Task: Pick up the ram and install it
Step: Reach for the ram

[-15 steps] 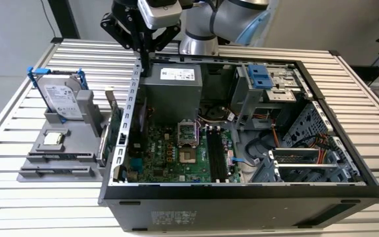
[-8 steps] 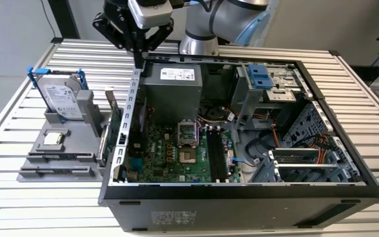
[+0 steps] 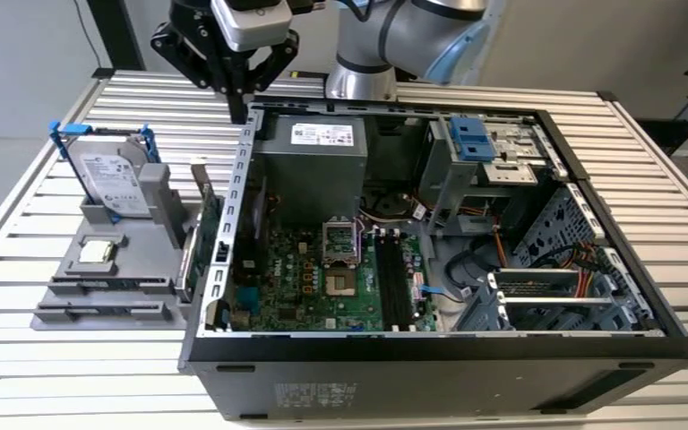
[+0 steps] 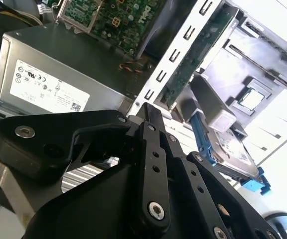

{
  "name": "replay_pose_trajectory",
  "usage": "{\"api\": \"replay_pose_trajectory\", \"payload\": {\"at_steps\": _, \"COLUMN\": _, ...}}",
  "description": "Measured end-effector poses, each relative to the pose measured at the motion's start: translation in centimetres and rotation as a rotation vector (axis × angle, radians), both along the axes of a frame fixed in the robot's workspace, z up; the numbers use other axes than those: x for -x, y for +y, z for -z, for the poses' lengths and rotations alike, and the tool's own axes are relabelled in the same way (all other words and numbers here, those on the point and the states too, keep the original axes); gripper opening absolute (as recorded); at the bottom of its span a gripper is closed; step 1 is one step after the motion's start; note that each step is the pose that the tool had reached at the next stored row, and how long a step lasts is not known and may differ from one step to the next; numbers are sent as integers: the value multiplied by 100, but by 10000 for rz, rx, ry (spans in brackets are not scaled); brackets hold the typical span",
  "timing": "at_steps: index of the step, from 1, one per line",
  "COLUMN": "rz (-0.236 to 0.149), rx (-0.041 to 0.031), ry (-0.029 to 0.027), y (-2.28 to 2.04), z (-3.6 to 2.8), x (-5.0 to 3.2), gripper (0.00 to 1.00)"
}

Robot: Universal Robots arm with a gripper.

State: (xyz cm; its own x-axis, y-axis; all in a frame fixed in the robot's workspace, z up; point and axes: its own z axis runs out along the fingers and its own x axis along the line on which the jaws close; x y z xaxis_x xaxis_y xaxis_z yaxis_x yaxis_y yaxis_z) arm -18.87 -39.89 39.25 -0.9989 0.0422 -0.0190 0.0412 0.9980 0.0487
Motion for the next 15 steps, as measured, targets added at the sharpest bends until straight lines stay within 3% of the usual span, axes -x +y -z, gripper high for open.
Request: {"api": "replay_pose_trajectory", "payload": {"at_steps": 15, "rz": -160, "rx": 0, "ry": 0, "y": 0, "z": 0, "x": 329, "gripper": 0}}
